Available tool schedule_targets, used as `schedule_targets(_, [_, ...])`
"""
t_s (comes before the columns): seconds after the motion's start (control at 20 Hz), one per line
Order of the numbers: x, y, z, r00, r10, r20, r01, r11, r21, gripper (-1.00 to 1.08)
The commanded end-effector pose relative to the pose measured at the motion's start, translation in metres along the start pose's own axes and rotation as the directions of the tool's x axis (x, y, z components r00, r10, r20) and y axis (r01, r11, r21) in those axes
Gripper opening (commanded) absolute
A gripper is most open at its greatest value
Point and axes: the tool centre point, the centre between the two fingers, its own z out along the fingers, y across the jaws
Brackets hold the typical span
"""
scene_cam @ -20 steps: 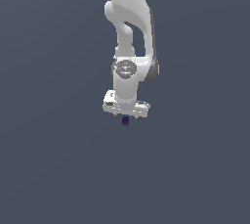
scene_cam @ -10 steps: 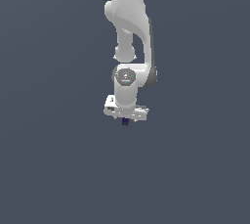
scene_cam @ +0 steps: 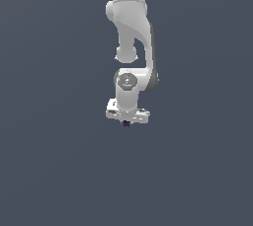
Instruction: Pick up the object and move it to a goal position.
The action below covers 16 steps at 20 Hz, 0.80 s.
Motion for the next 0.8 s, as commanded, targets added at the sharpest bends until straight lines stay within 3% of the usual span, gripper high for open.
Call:
schedule_targets(0.0, [0.0,0.0,0.0,1.0,0.0,-0.001,0.0,1.0,0.0,-1.0])
schedule_targets(0.75, [0.0,0.006,-0.021,1.0,0.0,-0.001,0.0,1.0,0.0,-1.0])
